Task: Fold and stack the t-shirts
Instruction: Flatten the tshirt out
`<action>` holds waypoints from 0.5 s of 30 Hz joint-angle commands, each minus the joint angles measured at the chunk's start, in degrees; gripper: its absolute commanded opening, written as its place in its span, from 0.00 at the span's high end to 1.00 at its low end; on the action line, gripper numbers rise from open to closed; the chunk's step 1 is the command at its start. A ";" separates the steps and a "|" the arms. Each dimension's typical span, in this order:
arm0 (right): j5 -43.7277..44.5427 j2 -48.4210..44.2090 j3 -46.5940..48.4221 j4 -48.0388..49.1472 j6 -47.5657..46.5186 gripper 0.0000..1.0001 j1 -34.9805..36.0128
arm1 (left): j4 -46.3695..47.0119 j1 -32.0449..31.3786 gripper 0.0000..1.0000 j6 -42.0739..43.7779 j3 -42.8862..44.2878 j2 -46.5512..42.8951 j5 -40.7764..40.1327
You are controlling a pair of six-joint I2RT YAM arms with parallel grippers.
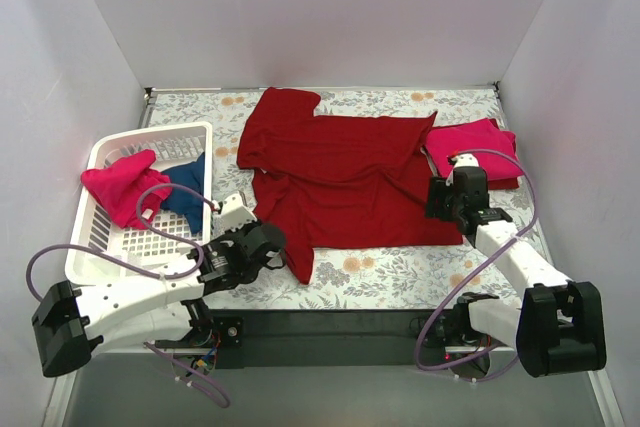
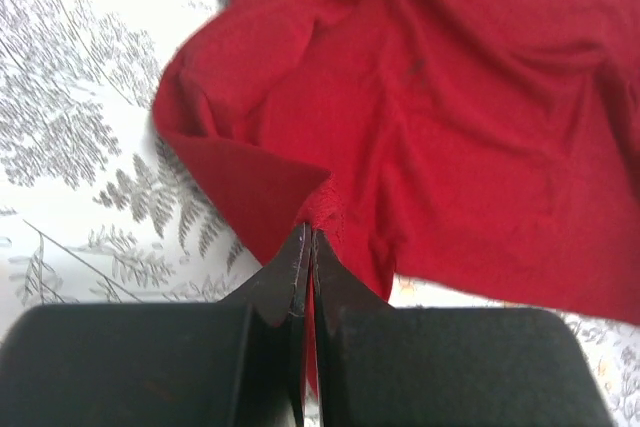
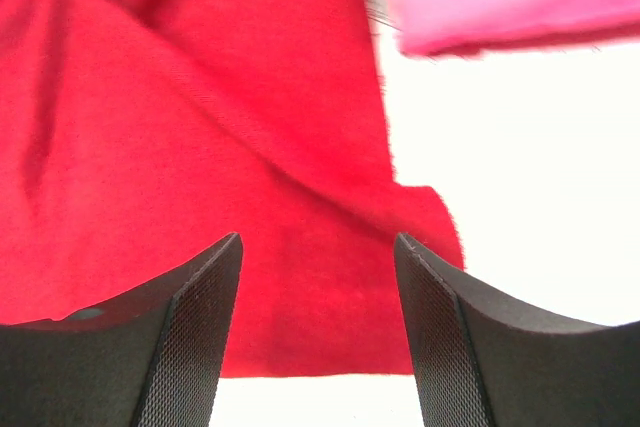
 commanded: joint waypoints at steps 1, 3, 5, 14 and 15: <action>1.54 -1.52 -1.72 -2.40 5.56 0.42 -2.55 | 7.27 2.56 1.00 7.74 -1.97 -3.95 -1.43; 0.14 -1.87 -2.52 -2.67 7.06 0.41 -4.21 | 9.83 4.31 1.00 12.83 -2.49 -6.07 -0.98; -0.83 -2.22 -3.48 -3.54 8.99 0.40 -5.10 | 12.63 5.73 1.00 17.21 -2.50 -7.30 -0.02; 1.18 -2.57 -3.93 -10.04 11.90 0.39 -7.47 | 18.19 10.30 1.00 24.01 -5.48 -9.67 4.81; 2.23 -3.88 -3.84 -11.62 11.99 0.39 -7.39 | 18.45 10.56 1.00 24.36 -5.66 -9.85 4.91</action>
